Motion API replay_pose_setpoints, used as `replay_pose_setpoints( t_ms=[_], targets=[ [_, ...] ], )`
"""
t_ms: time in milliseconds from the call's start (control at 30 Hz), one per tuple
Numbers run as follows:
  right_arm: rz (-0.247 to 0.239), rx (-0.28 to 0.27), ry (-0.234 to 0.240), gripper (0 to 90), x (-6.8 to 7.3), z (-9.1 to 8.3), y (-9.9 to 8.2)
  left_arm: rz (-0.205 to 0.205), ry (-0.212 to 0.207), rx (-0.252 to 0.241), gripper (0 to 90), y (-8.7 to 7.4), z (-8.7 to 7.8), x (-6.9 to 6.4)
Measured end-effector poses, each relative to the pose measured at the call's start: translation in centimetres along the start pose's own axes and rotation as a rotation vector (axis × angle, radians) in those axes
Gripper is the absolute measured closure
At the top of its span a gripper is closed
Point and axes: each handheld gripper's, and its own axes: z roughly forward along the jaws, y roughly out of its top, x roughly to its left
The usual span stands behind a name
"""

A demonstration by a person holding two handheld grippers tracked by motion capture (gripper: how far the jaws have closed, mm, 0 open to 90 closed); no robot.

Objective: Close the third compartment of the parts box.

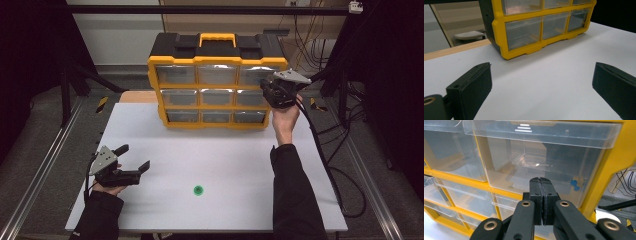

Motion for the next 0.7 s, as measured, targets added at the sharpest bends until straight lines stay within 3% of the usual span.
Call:
replay_pose_setpoints(
  t_ms=[200,333,700],
  targets=[
    [0.000,0.004,0.002,86.7,0.0,0.0,0.0,-0.001,-0.001,0.000,1.8,0.0,0.0,0.0],
    [0.002,-0.010,0.024,80.4,0.0,-0.7,-0.1,-0.002,0.001,-0.003,1.8,0.0,-0.1,0.1],
    [0.045,-0.072,0.162,39.7,0.0,-4.5,-1.6,0.000,0.000,-0.005,1.8,0.1,-0.1,0.0]
  ],
)
